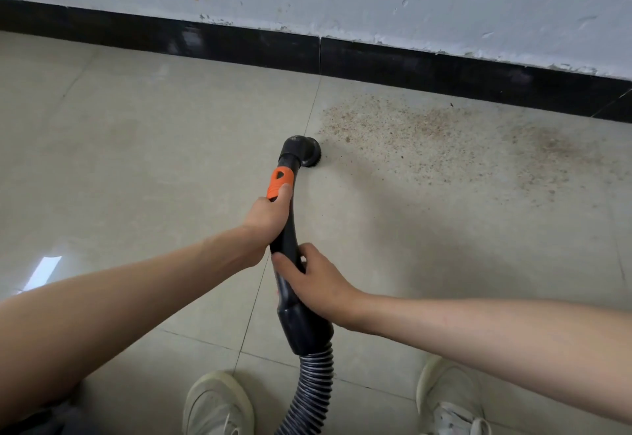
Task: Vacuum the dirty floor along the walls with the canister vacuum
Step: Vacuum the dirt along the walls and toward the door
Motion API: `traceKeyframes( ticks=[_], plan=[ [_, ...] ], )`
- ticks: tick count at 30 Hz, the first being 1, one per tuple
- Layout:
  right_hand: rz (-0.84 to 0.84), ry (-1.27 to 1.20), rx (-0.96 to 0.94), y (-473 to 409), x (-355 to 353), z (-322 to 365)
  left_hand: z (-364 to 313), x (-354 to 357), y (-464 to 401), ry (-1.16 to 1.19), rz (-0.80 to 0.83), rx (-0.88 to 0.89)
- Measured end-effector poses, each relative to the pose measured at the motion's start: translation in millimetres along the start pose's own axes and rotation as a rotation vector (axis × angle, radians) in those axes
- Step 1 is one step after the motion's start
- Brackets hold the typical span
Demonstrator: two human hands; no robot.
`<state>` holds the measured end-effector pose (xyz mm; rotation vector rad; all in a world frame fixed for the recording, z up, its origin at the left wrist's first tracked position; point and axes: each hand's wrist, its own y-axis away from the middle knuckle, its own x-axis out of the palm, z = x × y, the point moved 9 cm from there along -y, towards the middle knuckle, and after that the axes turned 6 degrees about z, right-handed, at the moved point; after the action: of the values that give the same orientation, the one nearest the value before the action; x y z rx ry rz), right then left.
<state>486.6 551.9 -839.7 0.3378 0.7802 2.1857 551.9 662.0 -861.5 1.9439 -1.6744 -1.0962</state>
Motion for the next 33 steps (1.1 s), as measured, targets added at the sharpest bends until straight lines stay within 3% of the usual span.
traceKeyframes(
  ticks=[8, 12, 22, 24, 27, 33],
  plan=[
    [0.095, -0.136, 0.021, 2.6, 1.5, 2.9, -12.3, 6.8, -3.4, 0.065, 0.162, -0.045],
    [0.134, -0.054, 0.070, 9.4, -8.1, -10.1, -16.2, 26.6, -2.1, 0.004, 0.250, -0.031],
    [0.406, -0.050, 0.294, 18.6, -38.6, -26.8, -21.7, 55.6, 10.4, 0.002, 0.386, 0.081],
    [0.224, -0.053, 0.338, 4.5, -70.4, -27.3, -21.5, 55.7, 10.3, 0.027, 0.401, 0.074],
    [-0.150, -0.141, 0.257, -22.5, -122.6, -16.9, -17.9, 59.6, 10.9, 0.051, 0.414, 0.056],
    [-0.266, -0.265, 0.148, -63.4, -133.0, 10.5, -20.4, 74.3, 17.4, 0.019, 0.451, 0.079]
  ],
)
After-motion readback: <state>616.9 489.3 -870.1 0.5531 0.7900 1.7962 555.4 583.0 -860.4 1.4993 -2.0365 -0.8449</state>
